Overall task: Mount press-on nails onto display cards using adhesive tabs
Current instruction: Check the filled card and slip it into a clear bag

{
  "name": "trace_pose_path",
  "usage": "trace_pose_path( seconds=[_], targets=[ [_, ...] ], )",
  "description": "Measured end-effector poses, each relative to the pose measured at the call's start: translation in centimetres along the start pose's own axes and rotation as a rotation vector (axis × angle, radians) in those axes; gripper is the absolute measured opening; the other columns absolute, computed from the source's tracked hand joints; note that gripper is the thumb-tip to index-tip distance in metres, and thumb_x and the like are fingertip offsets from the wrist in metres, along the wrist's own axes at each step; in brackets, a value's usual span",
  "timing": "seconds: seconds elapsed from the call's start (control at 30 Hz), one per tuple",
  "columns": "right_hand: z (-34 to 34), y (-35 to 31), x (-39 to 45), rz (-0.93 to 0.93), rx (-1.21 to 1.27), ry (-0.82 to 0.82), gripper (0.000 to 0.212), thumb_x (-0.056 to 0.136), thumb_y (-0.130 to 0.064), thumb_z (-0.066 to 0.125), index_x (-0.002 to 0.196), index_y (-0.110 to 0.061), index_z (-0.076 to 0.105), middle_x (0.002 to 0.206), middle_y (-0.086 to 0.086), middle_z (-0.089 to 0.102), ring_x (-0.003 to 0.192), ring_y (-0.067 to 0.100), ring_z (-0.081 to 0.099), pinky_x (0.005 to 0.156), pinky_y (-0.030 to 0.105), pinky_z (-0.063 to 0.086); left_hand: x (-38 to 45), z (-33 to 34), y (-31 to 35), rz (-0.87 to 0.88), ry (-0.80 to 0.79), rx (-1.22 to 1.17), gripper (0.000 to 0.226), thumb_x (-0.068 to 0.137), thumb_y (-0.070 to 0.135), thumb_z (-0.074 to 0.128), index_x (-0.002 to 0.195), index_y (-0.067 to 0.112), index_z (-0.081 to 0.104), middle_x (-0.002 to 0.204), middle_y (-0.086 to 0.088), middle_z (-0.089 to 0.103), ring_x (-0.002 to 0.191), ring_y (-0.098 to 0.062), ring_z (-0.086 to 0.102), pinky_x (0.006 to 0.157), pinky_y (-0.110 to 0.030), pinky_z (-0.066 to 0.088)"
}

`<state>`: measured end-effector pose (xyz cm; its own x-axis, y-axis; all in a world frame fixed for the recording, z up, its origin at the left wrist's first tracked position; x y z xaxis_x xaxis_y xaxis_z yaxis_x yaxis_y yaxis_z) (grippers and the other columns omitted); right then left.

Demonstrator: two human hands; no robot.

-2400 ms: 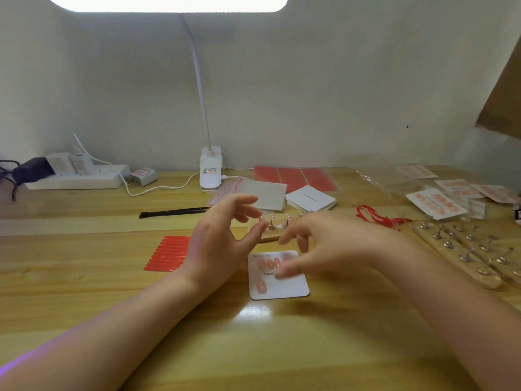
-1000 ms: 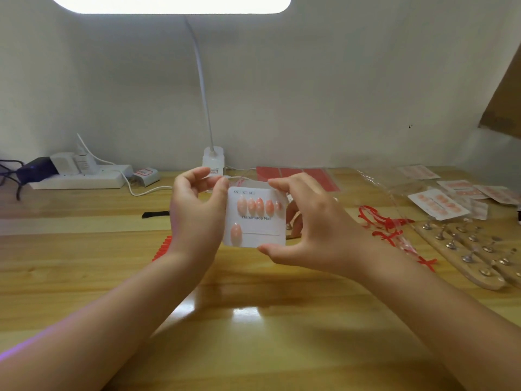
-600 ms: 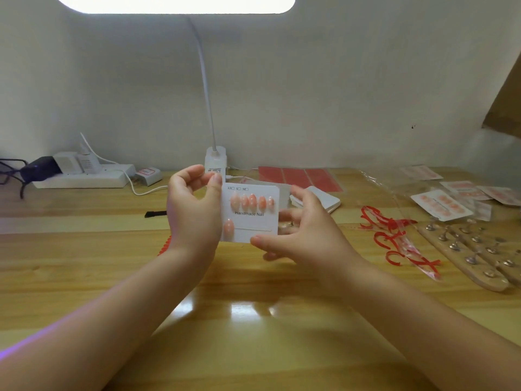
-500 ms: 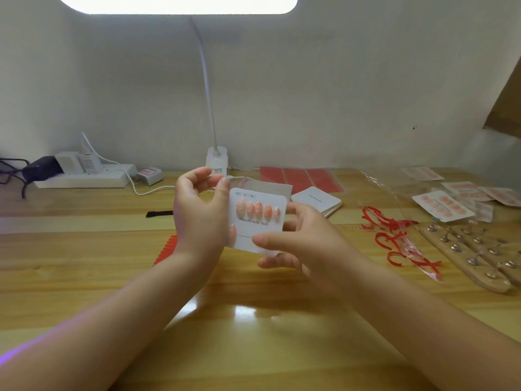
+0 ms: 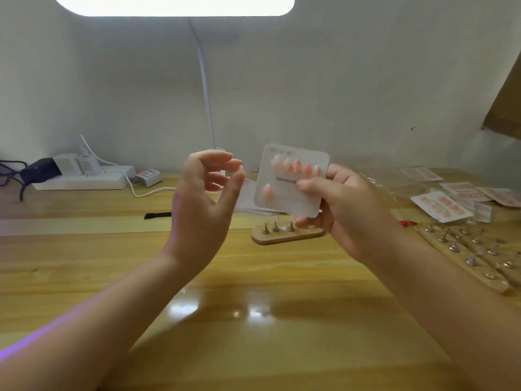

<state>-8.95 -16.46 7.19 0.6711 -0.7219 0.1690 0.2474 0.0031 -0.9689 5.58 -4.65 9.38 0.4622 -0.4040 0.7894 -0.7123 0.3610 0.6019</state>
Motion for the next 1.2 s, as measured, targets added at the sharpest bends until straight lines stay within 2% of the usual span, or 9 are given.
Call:
trace_pose_path(
  seconds=[0.13, 0.3, 0.43, 0.53, 0.6, 0.73, 0.93, 1.2],
  targets=[
    [-0.4, -2.7, -0.3, -0.149, -0.127, 0.018, 0.020, 0.092, 0.001, 0.056, 0.095, -0.015, 0.067, 0.084, -0.005, 0.074, 0.079, 0.015, 0.072, 0.050, 0.025, 0.053, -0.3, 0.1, 1.6, 0.112, -0.006, 0.069, 0.022, 0.090, 0.021, 0.067, 0.106, 0.022, 0.053, 0.103, 0.015, 0.065, 0.086, -0.001, 0.062, 0.079, -0.015, 0.046],
    [-0.3, -2.7, -0.4, -0.084, -0.045, 0.040, 0.010, 0.090, 0.001, 0.057, 0.091, -0.005, 0.064, 0.079, 0.004, 0.069, 0.061, 0.013, 0.069, 0.043, 0.023, 0.050, -0.7, 0.2, 2.8, 0.173, -0.002, 0.125, 0.021, 0.088, 0.018, 0.068, 0.102, 0.028, 0.055, 0.101, 0.012, 0.065, 0.089, -0.004, 0.059, 0.082, -0.009, 0.041],
    [-0.2, -2.4, -0.4, -0.039, -0.027, 0.039, 0.010, 0.090, 0.003, 0.055, 0.090, -0.003, 0.063, 0.074, 0.004, 0.066, 0.052, 0.012, 0.065, 0.040, 0.022, 0.047, -0.9, 0.4, 3.9, 0.250, -0.010, 0.126, 0.012, 0.089, 0.020, 0.066, 0.099, 0.022, 0.060, 0.101, 0.016, 0.063, 0.093, -0.013, 0.062, 0.084, -0.017, 0.046],
    [-0.2, -2.3, -0.4, -0.029, -0.019, 0.041, 0.010, 0.090, 0.004, 0.055, 0.088, -0.003, 0.062, 0.068, 0.001, 0.065, 0.051, 0.012, 0.064, 0.039, 0.021, 0.047, -0.9, 0.6, 4.7, 0.308, -0.029, 0.154, 0.009, 0.089, 0.023, 0.065, 0.095, 0.017, 0.066, 0.100, 0.013, 0.065, 0.095, -0.011, 0.060, 0.086, -0.023, 0.047],
    [-0.1, -2.2, -0.4, -0.022, -0.023, 0.041, 0.009, 0.090, 0.004, 0.055, 0.090, -0.003, 0.061, 0.074, 0.005, 0.065, 0.052, 0.012, 0.065, 0.039, 0.021, 0.047, -0.9, 0.7, 5.1, 0.345, -0.042, 0.179, 0.013, 0.088, 0.025, 0.065, 0.093, 0.014, 0.069, 0.099, 0.010, 0.067, 0.095, -0.010, 0.059, 0.086, -0.028, 0.048],
    [0.0, -2.2, -0.4, -0.029, -0.063, 0.039, 0.009, 0.090, 0.003, 0.055, 0.094, -0.002, 0.062, 0.084, 0.011, 0.064, 0.056, 0.014, 0.066, 0.040, 0.022, 0.047, -1.2, 1.3, 6.3, 0.476, -0.090, 0.248, 0.011, 0.087, 0.023, 0.070, 0.088, 0.013, 0.073, 0.097, 0.008, 0.070, 0.091, -0.009, 0.057, 0.080, -0.048, 0.048],
    [0.2, -2.3, -0.5, -0.065, -0.134, 0.047, 0.009, 0.090, -0.001, 0.057, 0.091, -0.004, 0.065, 0.086, 0.014, 0.068, 0.057, 0.018, 0.066, 0.042, 0.024, 0.048, -1.9, 1.8, 7.4, 0.602, -0.129, 0.343, 0.012, 0.089, 0.025, 0.070, 0.085, 0.015, 0.076, 0.098, 0.012, 0.069, 0.090, -0.016, 0.059, 0.079, -0.046, 0.047],
    [0.3, -2.4, -0.7, -0.077, -0.181, 0.052, 0.011, 0.089, 0.000, 0.057, 0.085, -0.005, 0.066, 0.077, 0.009, 0.066, 0.054, 0.021, 0.064, 0.043, 0.025, 0.048, -2.3, 1.9, 7.9, 0.682, -0.115, 0.416, 0.005, 0.086, 0.018, 0.074, 0.086, 0.014, 0.078, 0.095, 0.005, 0.073, 0.086, -0.025, 0.064, 0.075, -0.051, 0.049]
  ],
)
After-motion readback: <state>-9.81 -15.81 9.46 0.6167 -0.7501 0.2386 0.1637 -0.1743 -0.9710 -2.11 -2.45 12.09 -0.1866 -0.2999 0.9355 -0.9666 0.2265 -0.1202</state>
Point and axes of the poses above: each hand's wrist, its own x-axis towards the middle knuckle, its own z-axis out of the palm, y = z × x, the point moved 9 cm from there along x, towards the middle knuckle
